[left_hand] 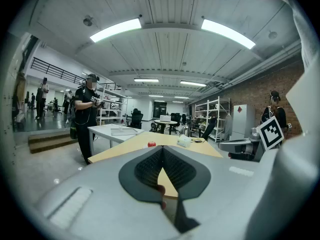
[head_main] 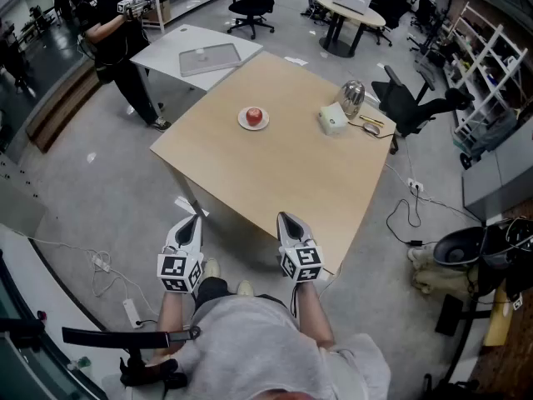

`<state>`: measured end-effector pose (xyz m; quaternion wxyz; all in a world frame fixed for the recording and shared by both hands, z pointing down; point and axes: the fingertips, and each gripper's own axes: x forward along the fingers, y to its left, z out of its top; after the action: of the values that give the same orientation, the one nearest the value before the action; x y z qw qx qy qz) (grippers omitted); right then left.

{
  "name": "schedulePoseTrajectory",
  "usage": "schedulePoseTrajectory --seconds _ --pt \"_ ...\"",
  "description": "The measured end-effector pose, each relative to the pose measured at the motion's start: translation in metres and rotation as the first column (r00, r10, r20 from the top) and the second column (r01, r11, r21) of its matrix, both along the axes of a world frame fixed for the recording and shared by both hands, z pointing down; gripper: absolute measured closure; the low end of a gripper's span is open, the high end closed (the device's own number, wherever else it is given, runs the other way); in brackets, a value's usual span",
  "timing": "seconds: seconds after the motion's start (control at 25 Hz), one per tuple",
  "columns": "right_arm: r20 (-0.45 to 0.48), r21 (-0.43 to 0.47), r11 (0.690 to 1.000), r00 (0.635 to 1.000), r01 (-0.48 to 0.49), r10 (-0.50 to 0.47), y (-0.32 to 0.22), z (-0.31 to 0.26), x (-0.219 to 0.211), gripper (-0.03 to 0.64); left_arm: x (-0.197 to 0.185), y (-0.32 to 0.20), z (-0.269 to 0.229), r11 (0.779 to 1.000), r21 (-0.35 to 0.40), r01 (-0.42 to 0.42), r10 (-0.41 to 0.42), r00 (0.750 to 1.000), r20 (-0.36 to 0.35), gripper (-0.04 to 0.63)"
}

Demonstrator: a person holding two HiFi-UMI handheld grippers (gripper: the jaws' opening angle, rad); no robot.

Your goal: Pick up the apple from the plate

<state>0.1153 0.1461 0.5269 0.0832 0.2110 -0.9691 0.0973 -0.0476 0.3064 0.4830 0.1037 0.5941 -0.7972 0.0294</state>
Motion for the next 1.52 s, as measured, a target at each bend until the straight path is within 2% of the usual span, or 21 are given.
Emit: schedulePoseTrajectory --seconds 0.52,1.0,1.2,1.52 --pt "0.039 -0.016 1.000 0.999 0.005 -0.004 -0.007 -0.010 -0.003 0.610 -0.002 -0.008 -0.009 1.000 0.005 0.001 -0.001 1.000 0.010 0.575" --pt "0.027 -0.037 0.999 1.000 0.010 -0.009 -0.022 0.004 -0.011 0.611 -0.012 -0.030 0.002 1.000 -0.011 -0.007 0.007 1.000 0.004 0.575" --pt "0.017 -0.044 0.999 1.000 -0.003 0.004 -0.037 0.013 -0.026 0.610 -0.027 -0.050 0.012 0.999 -0.023 -0.030 0.029 1.000 -0.007 0.575" --pt "-0.001 -0.034 0.999 1.000 -0.030 0.030 -0.079 0.012 -0.065 0.609 -0.069 -0.110 0.015 0.996 -0.026 -0.087 0.086 0.996 -0.027 0.575"
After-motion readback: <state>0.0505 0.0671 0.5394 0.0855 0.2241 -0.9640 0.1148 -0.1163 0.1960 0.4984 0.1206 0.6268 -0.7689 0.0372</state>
